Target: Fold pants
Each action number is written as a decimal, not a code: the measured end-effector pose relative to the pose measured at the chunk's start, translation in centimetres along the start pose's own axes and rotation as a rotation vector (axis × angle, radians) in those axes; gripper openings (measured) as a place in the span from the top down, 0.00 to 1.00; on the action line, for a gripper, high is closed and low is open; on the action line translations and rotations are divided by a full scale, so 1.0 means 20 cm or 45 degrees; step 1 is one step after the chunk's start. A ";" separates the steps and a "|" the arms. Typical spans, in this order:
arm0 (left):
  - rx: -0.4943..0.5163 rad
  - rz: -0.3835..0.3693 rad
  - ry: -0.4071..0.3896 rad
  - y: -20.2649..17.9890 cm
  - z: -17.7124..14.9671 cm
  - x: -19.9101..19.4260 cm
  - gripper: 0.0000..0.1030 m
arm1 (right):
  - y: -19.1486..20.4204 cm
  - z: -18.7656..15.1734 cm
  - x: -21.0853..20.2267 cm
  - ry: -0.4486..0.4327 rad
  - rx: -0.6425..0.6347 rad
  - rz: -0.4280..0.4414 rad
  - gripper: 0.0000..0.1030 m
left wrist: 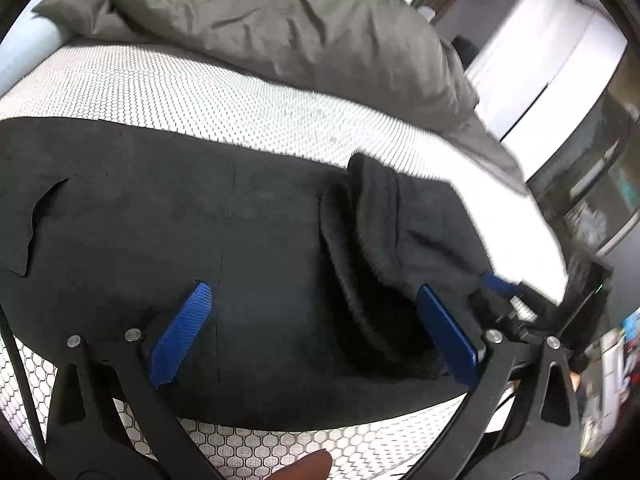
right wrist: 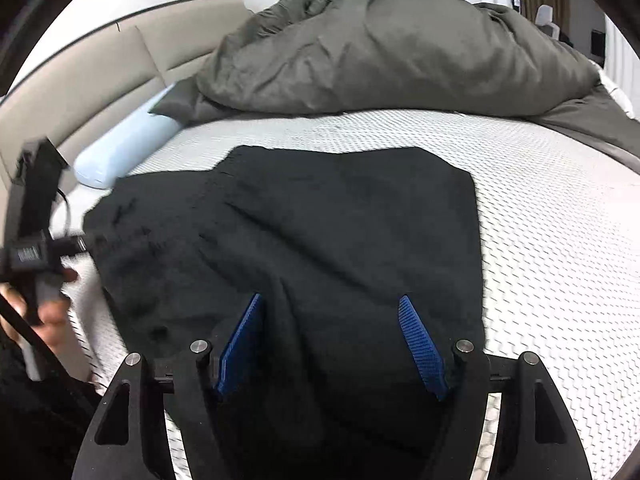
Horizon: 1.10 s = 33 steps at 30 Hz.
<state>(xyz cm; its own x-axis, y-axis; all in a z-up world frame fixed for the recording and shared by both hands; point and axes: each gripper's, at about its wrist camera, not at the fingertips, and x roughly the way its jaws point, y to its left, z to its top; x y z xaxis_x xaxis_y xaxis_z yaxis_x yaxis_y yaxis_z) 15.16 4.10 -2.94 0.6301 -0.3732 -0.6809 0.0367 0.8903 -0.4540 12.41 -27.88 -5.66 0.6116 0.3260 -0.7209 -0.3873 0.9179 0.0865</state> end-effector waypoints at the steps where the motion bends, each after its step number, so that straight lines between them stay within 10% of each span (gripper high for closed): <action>1: -0.015 0.001 -0.023 0.00 0.00 -0.02 0.01 | 0.01 0.00 0.00 -0.003 -0.007 -0.008 0.30; 5: 0.032 0.010 -0.004 -0.05 0.00 0.01 0.01 | 0.05 -0.01 -0.01 -0.006 -0.057 -0.022 0.30; 12: 0.311 0.354 0.131 -0.13 -0.13 0.20 0.00 | 0.10 -0.05 0.00 0.018 -0.147 0.000 0.30; 24: -0.023 -0.181 0.213 0.02 -0.09 0.07 0.02 | -0.08 -0.07 -0.07 -0.005 0.037 0.067 0.30; 28: -0.044 -0.278 0.325 -0.02 -0.11 0.14 0.24 | -0.08 -0.06 -0.05 0.017 0.036 0.054 0.30; 33: -0.055 -0.271 0.347 -0.04 -0.10 0.23 0.26 | -0.06 -0.07 -0.02 0.043 0.016 0.042 0.30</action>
<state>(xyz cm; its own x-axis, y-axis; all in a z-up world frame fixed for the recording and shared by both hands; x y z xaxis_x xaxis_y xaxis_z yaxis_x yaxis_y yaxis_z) 16.56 1.18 -6.83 0.3816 -0.6104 -0.6941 0.1083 0.7753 -0.6222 11.70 -29.46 -6.36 0.5748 0.3482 -0.7405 -0.3978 0.9097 0.1189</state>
